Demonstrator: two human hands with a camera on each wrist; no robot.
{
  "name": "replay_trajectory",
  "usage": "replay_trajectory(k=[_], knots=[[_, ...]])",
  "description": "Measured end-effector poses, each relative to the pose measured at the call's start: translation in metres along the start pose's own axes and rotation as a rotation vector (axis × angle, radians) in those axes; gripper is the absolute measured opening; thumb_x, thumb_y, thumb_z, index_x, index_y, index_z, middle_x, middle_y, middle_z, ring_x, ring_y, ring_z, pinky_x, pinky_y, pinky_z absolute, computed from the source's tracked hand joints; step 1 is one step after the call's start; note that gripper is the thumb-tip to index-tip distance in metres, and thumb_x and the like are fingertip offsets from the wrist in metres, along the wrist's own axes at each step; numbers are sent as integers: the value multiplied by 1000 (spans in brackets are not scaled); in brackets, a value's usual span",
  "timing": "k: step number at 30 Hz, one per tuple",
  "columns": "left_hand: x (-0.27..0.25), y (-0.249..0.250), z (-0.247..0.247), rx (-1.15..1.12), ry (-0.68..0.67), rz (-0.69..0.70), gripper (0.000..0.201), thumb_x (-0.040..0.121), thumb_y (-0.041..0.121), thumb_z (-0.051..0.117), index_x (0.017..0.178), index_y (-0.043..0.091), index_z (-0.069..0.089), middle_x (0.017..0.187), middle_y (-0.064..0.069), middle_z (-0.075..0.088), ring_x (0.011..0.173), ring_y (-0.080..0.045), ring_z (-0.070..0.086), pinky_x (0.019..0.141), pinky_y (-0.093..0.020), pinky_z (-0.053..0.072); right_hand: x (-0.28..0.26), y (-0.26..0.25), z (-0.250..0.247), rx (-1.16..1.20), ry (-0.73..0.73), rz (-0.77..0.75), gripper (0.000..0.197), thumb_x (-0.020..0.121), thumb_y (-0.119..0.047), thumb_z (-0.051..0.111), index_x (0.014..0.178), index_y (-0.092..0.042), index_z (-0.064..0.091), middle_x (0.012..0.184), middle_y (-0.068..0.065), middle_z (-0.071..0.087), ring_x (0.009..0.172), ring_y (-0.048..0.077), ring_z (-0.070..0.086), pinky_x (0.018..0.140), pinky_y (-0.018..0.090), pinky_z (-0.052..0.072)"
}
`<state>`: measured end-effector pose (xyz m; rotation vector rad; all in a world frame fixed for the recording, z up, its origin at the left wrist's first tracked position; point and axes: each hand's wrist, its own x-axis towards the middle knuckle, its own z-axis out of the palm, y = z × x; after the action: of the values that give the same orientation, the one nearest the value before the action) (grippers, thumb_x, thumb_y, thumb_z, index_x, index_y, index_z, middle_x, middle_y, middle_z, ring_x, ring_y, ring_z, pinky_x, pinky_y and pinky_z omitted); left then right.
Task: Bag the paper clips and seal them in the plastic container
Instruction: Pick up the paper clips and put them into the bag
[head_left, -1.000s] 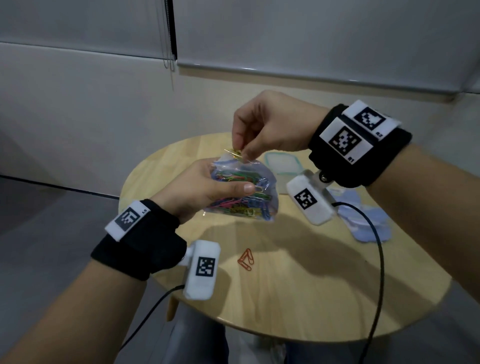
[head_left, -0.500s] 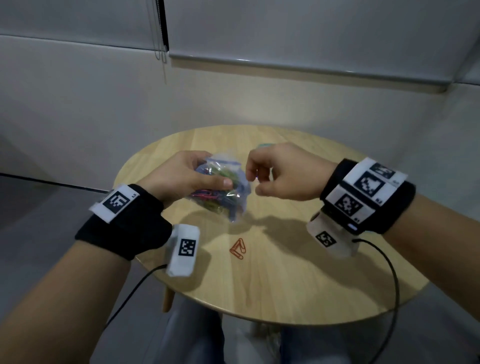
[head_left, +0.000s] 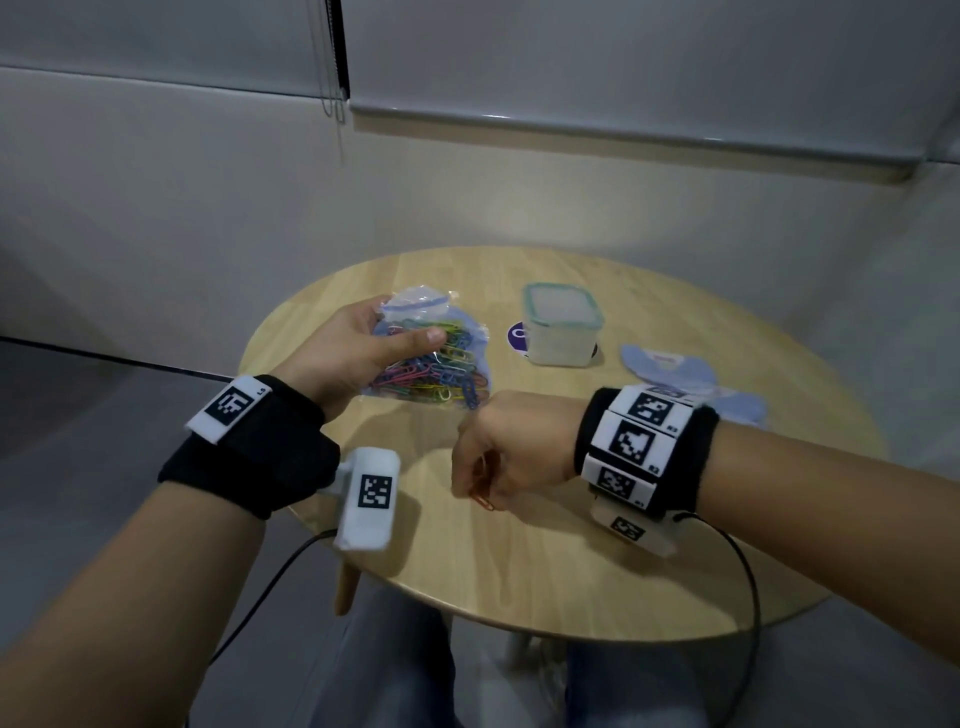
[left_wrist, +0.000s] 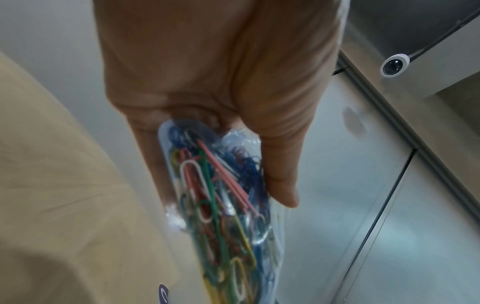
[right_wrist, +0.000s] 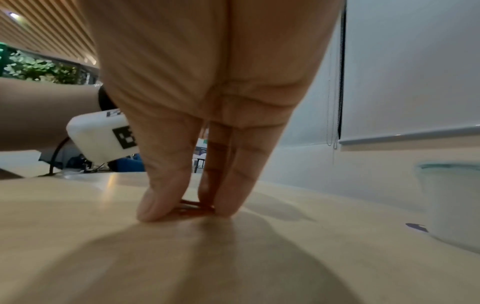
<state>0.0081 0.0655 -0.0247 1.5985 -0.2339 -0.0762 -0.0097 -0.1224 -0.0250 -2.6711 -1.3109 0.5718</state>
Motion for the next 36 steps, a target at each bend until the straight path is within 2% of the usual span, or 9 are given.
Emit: replay_trajectory(k=[6, 13, 16, 19, 22, 24, 27, 31, 36], knots=[[-2, 1, 0, 5, -22, 11, 45, 72, 23, 73, 115, 15, 68, 108, -8, 75, 96, -22, 73, 77, -26, 59, 0, 6, 5, 25, 43, 41, 16, 70, -7, 74, 85, -13, 75, 81, 1, 75, 72, 8, 64, 69, 20, 48], [-3, 5, 0, 17, -24, 29, 47, 72, 24, 73, 117, 14, 68, 108, -8, 76, 94, -21, 73, 77, -25, 58, -11, 25, 10, -73, 46, 172, 10, 85, -18, 61, 91, -10, 64, 94, 5, 71, 84, 22, 59, 73, 29, 45], [-3, 8, 1, 3, -29, 41, 45, 71, 23, 73, 115, 16, 69, 106, -7, 76, 91, -18, 73, 74, -23, 58, -20, 32, 1, -77, 82, 239, 6, 87, -17, 55, 88, -12, 59, 86, 1, 66, 78, 21, 57, 72, 31, 45], [-6, 11, 6, -6, -48, 42, 43, 72, 22, 73, 114, 15, 69, 106, -8, 76, 91, -20, 73, 75, -25, 58, -29, 44, -32, 90, 306, 277, 22, 88, -10, 56, 72, -24, 53, 65, -12, 56, 59, 2, 51, 66, 24, 39], [-7, 11, 17, -41, -86, 27, 42, 72, 21, 73, 113, 15, 69, 105, -8, 76, 92, -21, 73, 76, -26, 58, -35, 36, -72, 468, 708, 161, 26, 87, 1, 58, 69, -18, 55, 61, 1, 57, 46, 0, 51, 51, 14, 40], [-6, 11, 24, -69, -99, 12, 44, 72, 20, 73, 114, 12, 69, 107, -11, 75, 96, -25, 72, 81, -31, 58, -35, 24, -91, 577, 807, 112, 18, 87, 3, 58, 73, -8, 56, 61, 7, 56, 41, -1, 49, 43, 8, 36], [-6, 13, 31, -75, -108, 3, 44, 73, 19, 75, 115, 8, 69, 109, -17, 74, 99, -32, 71, 90, -41, 56, -28, 12, -106, 461, 710, 81, 12, 87, -4, 61, 77, -10, 60, 63, 2, 59, 46, -1, 49, 49, 11, 40], [-6, 16, 34, -54, -128, 13, 38, 75, 16, 79, 111, 7, 70, 109, -20, 73, 99, -33, 71, 90, -41, 57, -18, 8, -110, 292, 627, 123, 4, 83, -12, 67, 81, -12, 70, 70, -4, 68, 58, -2, 59, 62, 11, 46], [-7, 16, 36, -78, -122, 10, 43, 72, 16, 74, 113, 5, 68, 108, -18, 74, 97, -31, 71, 88, -39, 57, -25, 6, -106, 350, 555, 120, 15, 89, -13, 60, 95, -11, 74, 79, 0, 70, 51, -7, 54, 53, 11, 42]])
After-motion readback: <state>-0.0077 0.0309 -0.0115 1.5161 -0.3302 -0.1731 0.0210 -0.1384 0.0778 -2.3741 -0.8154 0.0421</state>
